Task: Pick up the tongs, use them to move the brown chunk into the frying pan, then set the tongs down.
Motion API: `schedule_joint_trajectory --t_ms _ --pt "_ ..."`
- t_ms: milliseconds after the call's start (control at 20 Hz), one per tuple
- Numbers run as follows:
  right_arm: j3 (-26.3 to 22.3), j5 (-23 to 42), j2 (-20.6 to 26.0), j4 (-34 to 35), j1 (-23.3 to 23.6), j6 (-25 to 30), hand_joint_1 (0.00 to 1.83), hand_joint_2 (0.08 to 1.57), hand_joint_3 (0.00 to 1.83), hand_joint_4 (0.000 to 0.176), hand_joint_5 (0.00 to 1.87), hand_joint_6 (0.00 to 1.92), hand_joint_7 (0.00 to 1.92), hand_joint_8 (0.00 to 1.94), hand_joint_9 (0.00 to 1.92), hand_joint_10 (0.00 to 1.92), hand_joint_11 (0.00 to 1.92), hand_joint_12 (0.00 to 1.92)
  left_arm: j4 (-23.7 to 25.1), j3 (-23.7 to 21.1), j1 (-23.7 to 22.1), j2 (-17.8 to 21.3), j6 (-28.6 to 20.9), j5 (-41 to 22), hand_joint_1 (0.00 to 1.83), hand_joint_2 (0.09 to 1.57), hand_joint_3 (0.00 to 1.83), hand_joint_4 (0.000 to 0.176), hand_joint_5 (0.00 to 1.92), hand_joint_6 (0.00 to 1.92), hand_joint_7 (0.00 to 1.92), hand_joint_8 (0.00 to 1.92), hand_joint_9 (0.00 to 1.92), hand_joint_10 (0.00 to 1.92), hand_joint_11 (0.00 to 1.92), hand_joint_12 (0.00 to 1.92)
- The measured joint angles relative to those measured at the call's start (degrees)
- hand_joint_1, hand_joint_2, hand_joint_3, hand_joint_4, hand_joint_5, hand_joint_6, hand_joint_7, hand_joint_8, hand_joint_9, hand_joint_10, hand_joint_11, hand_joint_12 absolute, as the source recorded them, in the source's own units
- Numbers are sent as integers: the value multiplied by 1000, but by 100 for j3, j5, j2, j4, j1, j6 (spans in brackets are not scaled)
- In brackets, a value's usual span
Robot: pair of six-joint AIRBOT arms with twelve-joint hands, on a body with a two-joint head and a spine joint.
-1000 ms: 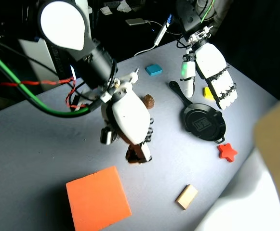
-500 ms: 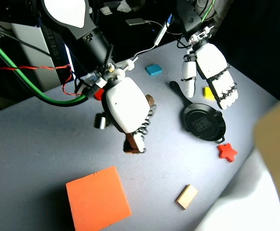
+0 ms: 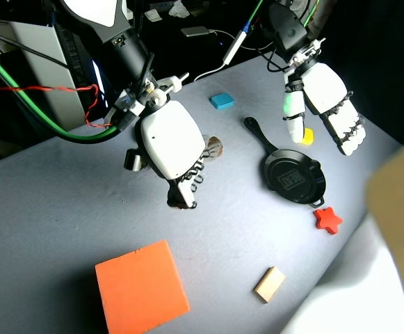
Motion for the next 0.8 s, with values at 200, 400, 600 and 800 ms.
schedule_joint_trajectory --t_ms 200,400,600,800 --pt "-44 -122 15 162 0 9 1020 1204 0 0 680 0 690 0 672 0 72 1356 -7 33 44 0 -20 7 0 1335 0 0 22 9 49 9 0 0 2 1" --pt "-85 -92 -2 181 -4 7 1006 1199 0 0 634 0 671 1 648 0 27 1341 -28 35 44 0 -20 7 0 1332 0 0 10 1 41 2 0 0 0 0" --pt "-79 -68 -87 142 -72 72 1009 1190 0 0 568 0 634 0 621 0 0 1353 -33 68 68 0 -22 11 0 1332 0 0 18 5 48 3 0 0 0 0" --pt "-35 -11 -212 186 -125 151 1004 1182 0 0 556 0 621 0 605 0 0 1341 -28 81 68 22 -20 9 0 1338 1 0 33 10 57 7 7 3 0 0"
